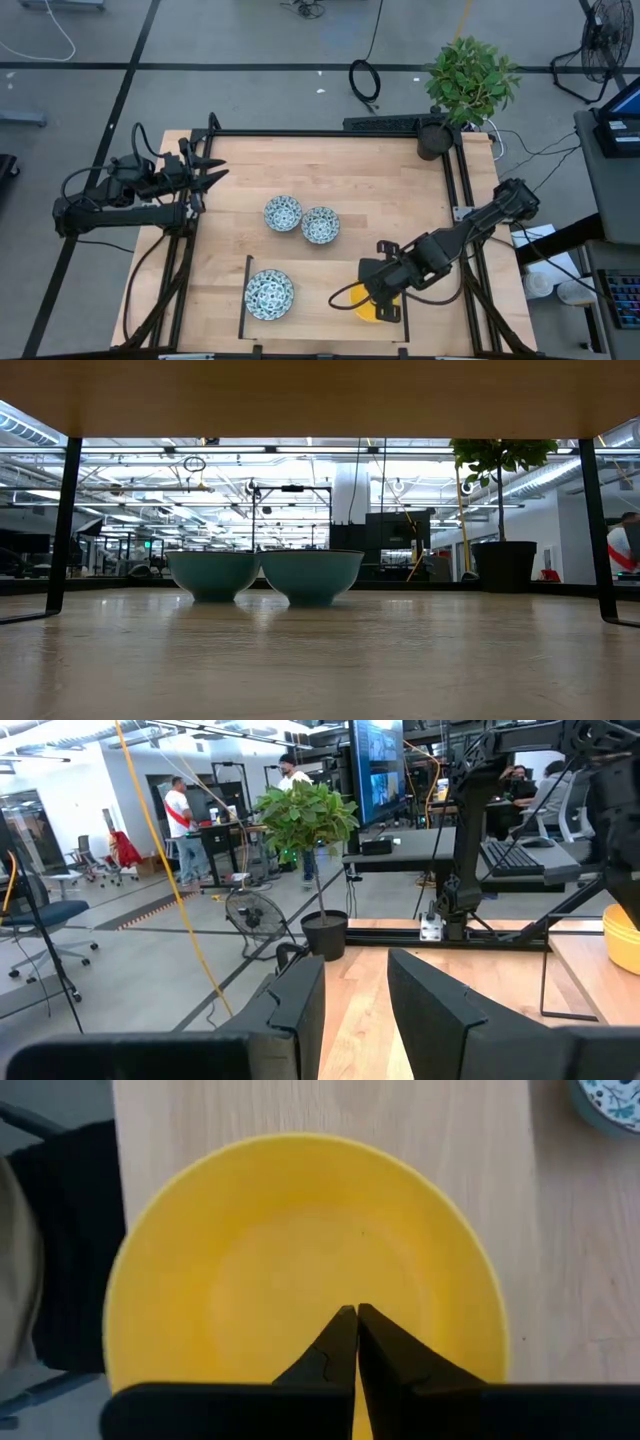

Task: Pick & Place Mini bowls
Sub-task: Stack the left white bowl on the white bowl on the shelf

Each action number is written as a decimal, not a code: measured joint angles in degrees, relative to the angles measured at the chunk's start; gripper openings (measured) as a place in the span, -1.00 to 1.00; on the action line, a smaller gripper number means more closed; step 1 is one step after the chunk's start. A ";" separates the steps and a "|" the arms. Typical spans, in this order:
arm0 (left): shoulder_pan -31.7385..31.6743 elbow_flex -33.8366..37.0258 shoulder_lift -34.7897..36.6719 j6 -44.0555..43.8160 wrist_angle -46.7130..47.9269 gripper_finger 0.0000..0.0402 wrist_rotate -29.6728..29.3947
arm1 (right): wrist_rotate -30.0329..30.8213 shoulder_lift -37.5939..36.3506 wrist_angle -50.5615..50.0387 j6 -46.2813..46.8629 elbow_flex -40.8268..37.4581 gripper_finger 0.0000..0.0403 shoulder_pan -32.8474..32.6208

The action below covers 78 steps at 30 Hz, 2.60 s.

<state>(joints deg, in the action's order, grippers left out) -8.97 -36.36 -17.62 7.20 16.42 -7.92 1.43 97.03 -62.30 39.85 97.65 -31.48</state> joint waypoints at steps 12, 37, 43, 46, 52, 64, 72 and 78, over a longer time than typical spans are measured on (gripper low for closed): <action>0.00 0.00 -0.01 0.00 0.01 -0.41 0.00 | 0.34 -7.86 0.86 1.03 0.03 -1.00 0.00; 0.00 0.00 -0.01 0.00 0.01 -0.41 0.00 | 36.40 -30.86 -1.39 -3.60 -9.08 -1.00 -8.15; 0.00 0.00 0.00 0.00 0.01 -0.41 0.00 | 49.32 -36.24 2.72 -3.72 -26.68 -1.00 -7.22; 0.00 0.00 0.00 0.00 0.00 -0.41 0.00 | 54.15 -40.53 8.87 -5.08 -37.07 -1.00 -4.82; 0.00 0.00 0.01 0.00 -0.32 -0.41 0.00 | 41.87 -49.80 41.51 -23.44 -57.40 -1.00 6.97; 0.00 0.04 -0.48 4.40 -4.83 -0.41 0.39 | 2.89 -55.89 84.03 -45.30 -73.86 -1.00 31.82; 0.00 0.02 -2.54 -7.78 -1.01 -0.41 6.60 | -0.03 -55.90 86.30 -52.26 -73.99 -1.00 38.96; -0.02 -0.27 -12.59 -11.39 3.73 -0.41 7.51 | -0.03 -55.86 86.13 -57.29 -73.99 -1.00 42.54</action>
<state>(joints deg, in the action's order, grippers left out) -8.99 -36.63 -30.22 -4.19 20.14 -0.42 1.40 41.17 23.82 -17.45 23.66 11.06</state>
